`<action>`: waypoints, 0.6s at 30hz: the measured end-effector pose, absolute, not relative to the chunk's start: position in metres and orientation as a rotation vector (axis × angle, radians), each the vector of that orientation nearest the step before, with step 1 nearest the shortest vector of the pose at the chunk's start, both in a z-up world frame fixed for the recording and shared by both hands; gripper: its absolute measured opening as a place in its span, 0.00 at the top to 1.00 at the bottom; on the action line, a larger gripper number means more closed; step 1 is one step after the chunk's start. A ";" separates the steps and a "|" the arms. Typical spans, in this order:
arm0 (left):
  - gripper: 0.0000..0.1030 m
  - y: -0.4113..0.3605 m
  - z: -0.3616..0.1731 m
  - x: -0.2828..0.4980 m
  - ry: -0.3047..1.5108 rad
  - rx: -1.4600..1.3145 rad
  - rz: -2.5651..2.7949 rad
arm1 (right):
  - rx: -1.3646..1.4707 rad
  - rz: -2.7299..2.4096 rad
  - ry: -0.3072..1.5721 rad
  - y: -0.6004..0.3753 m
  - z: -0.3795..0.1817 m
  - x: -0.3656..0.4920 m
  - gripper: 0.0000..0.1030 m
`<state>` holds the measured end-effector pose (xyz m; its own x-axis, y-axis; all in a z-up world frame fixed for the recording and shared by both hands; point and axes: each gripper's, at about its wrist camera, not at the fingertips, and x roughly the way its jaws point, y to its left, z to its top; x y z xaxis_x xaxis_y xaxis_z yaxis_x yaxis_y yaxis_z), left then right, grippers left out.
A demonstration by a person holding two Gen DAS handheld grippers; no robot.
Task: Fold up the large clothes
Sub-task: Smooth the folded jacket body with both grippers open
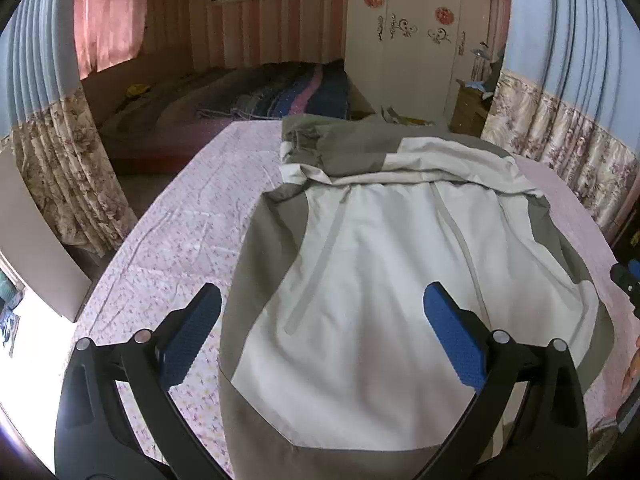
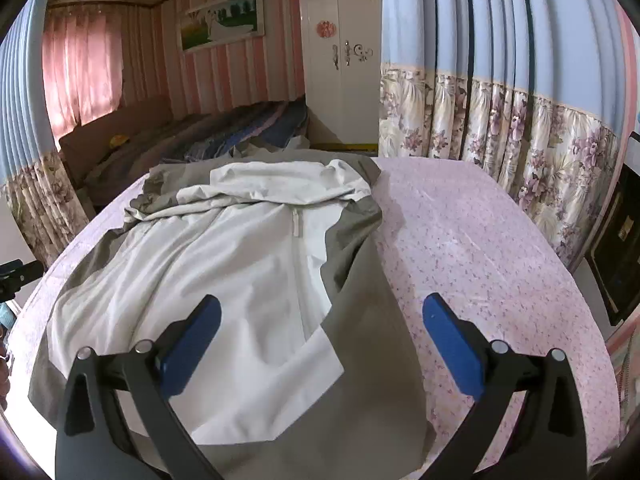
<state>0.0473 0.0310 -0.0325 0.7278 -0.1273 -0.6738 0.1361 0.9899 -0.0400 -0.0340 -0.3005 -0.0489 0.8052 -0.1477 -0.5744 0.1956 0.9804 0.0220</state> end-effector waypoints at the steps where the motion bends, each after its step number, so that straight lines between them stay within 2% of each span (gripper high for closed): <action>1: 0.03 0.031 -0.033 0.047 0.746 0.011 -0.151 | 0.076 -0.188 0.614 -0.300 -0.050 -0.034 0.02; 18: 0.03 0.045 -0.064 0.028 0.831 -0.038 -0.200 | -0.079 -0.216 0.633 -0.297 -0.062 -0.055 0.02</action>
<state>0.0284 0.0455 -0.0643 0.6561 -0.1915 -0.7300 0.1616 0.9805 -0.1121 -0.0553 -0.2972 -0.0622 0.7844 -0.2245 -0.5782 0.1763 0.9745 -0.1391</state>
